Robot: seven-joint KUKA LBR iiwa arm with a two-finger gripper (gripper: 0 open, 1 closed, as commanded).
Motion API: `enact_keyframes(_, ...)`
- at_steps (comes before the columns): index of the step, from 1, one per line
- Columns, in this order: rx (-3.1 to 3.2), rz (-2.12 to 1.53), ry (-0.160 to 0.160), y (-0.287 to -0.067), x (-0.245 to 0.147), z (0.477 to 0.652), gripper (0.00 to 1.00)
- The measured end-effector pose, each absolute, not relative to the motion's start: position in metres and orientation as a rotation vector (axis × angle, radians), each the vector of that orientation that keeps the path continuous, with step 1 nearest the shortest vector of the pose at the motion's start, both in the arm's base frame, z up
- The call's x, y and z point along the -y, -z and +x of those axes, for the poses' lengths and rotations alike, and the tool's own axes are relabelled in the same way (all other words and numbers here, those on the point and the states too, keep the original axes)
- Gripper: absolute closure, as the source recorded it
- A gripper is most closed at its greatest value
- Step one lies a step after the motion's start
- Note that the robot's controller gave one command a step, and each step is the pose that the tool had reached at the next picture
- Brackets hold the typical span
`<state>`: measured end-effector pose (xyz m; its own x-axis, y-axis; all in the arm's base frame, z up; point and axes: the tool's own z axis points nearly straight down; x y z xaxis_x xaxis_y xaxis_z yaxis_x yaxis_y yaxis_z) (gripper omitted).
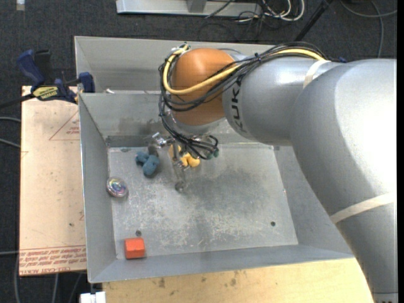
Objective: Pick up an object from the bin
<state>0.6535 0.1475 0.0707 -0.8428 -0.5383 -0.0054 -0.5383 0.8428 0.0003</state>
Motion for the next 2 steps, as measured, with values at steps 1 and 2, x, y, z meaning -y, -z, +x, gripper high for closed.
enact_keyframes(1,-3.0,-0.911,-0.006,-0.0708,-0.2101,0.6507,0.0)
enact_keyframes(2,-3.005,-0.902,-0.004,-0.0707,-0.2063,0.6512,1.0)
